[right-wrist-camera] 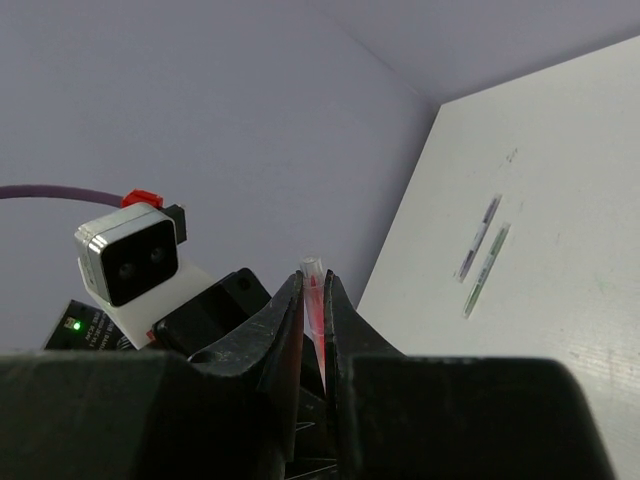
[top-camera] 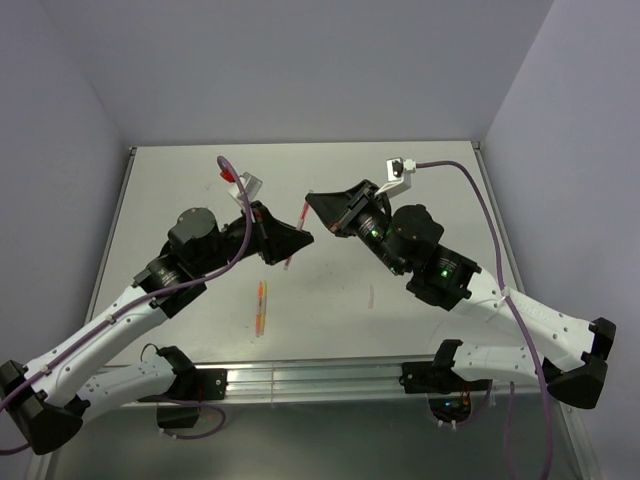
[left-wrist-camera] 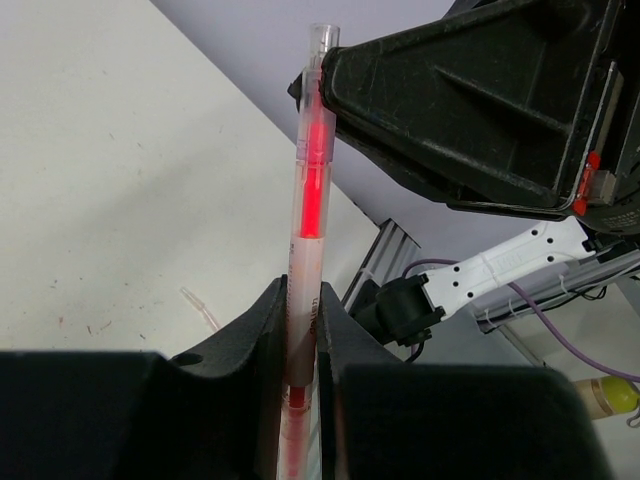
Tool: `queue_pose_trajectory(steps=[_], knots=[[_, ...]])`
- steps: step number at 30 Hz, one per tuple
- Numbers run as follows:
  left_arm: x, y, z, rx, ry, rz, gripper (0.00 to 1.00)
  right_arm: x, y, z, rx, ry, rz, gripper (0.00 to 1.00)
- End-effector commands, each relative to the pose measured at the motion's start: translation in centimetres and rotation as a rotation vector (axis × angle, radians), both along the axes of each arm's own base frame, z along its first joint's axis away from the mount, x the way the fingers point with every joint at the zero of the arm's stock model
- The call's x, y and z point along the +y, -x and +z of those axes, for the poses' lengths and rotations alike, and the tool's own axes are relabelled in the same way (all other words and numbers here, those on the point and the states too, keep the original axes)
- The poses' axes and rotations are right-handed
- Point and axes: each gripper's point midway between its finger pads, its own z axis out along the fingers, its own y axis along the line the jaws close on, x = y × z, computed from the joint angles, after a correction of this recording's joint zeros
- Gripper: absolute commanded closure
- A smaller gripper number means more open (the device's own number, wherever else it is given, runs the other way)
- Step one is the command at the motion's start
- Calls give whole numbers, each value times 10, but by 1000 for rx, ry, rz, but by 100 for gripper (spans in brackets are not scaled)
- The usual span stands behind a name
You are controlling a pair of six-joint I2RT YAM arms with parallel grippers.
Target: Insert the pens into the pen caps
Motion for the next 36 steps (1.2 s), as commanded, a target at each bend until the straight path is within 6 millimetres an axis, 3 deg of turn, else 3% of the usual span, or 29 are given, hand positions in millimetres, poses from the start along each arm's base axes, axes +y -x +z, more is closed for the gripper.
queue_pose_trajectory(steps=[1,21,36], knots=[[24,-52,59,-118,126,272,100,38,78,-34,69,103,360,100],[28,-54,77,-148,132,295,100,40,88,-44,69,167,373,100],[32,-55,79,-149,130,298,100,40,88,-43,65,188,365,100]])
